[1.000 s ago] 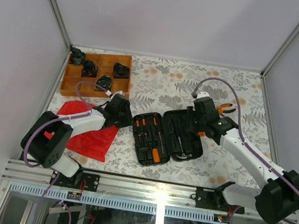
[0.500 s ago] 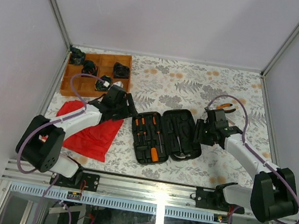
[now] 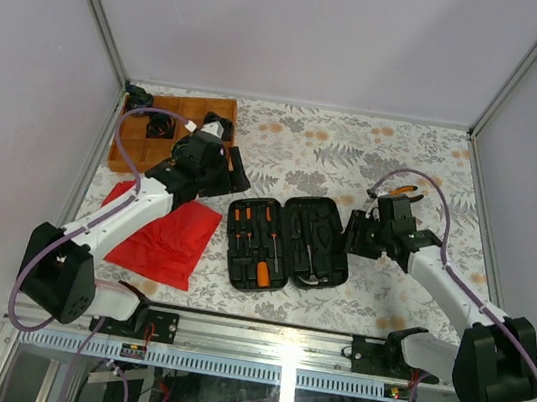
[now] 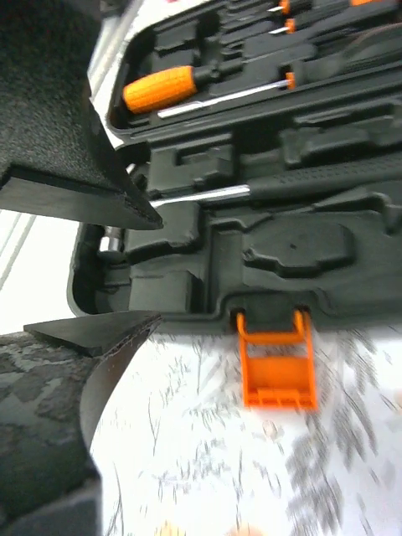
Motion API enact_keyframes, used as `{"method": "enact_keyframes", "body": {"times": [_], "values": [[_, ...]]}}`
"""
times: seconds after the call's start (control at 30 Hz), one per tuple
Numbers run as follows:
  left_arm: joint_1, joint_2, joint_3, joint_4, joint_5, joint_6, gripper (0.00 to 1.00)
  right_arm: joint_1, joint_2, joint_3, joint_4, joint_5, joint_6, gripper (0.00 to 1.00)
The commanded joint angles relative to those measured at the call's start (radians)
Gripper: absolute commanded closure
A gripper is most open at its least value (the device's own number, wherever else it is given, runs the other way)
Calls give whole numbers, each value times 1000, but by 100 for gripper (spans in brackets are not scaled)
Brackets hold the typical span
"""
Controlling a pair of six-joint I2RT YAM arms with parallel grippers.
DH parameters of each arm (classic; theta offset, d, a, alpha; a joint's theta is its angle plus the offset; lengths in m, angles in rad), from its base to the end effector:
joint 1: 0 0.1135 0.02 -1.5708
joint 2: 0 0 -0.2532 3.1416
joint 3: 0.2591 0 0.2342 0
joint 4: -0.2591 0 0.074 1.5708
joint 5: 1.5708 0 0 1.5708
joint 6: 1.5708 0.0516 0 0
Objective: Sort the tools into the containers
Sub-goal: Place the hammer in the storage box, then pick up the pliers at the center of the board.
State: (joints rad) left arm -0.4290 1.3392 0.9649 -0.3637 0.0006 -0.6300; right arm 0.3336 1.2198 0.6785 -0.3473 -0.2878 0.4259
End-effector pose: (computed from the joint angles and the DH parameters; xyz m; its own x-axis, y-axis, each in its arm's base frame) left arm 0.2614 -0.1196 0.2485 -0.7397 -0.3095 -0.5976 -0.0240 0.8995 -0.4362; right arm 0.2179 0.0910 0.1902 -0.8675 0.1187 -0.4832 -0.1369 0.8767 0.4611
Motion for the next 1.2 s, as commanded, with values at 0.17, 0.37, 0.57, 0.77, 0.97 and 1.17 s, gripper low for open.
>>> {"method": "enact_keyframes", "body": {"times": [0.17,0.37,0.57,0.77,0.97,1.17], "values": [[7,-5,149,-95,-66,182,28,-7,-100,147,31,611,30,43],[7,-29,99,-93,-110,201,27,-102,-13,204,133,675,106,34],[5,-45,56,-67,-58,173,27,-300,104,227,262,492,237,34],[4,-34,64,-77,-68,188,27,-436,236,246,363,335,360,36],[8,-22,69,-77,-62,188,27,-495,353,275,421,281,436,41],[22,-17,71,-76,-38,184,27,-516,464,333,409,275,448,42]]}}
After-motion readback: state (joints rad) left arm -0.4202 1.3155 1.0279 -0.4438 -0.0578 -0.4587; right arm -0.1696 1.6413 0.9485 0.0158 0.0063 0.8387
